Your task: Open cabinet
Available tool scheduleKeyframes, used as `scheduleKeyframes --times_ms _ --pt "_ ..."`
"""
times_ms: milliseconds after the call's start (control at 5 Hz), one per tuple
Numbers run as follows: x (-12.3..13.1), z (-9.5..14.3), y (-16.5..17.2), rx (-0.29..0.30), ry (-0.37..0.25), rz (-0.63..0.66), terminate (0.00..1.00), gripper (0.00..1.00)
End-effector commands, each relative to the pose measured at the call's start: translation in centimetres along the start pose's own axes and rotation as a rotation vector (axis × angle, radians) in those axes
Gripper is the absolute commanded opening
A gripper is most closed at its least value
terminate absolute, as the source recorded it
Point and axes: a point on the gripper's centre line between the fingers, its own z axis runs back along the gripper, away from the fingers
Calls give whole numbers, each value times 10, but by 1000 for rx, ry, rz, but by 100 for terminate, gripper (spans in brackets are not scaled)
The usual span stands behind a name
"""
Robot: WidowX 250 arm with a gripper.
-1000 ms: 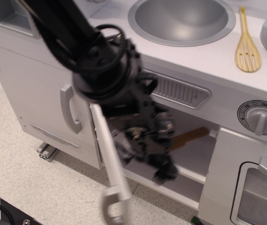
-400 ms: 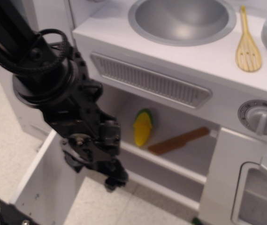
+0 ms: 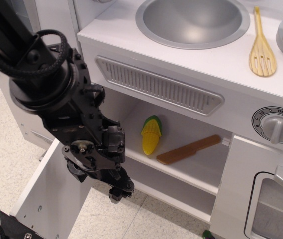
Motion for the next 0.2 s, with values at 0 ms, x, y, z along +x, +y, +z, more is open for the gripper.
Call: scheduleKeyframes --times_ms 0 --pt "7 8 3 1 -32 6 100 100"
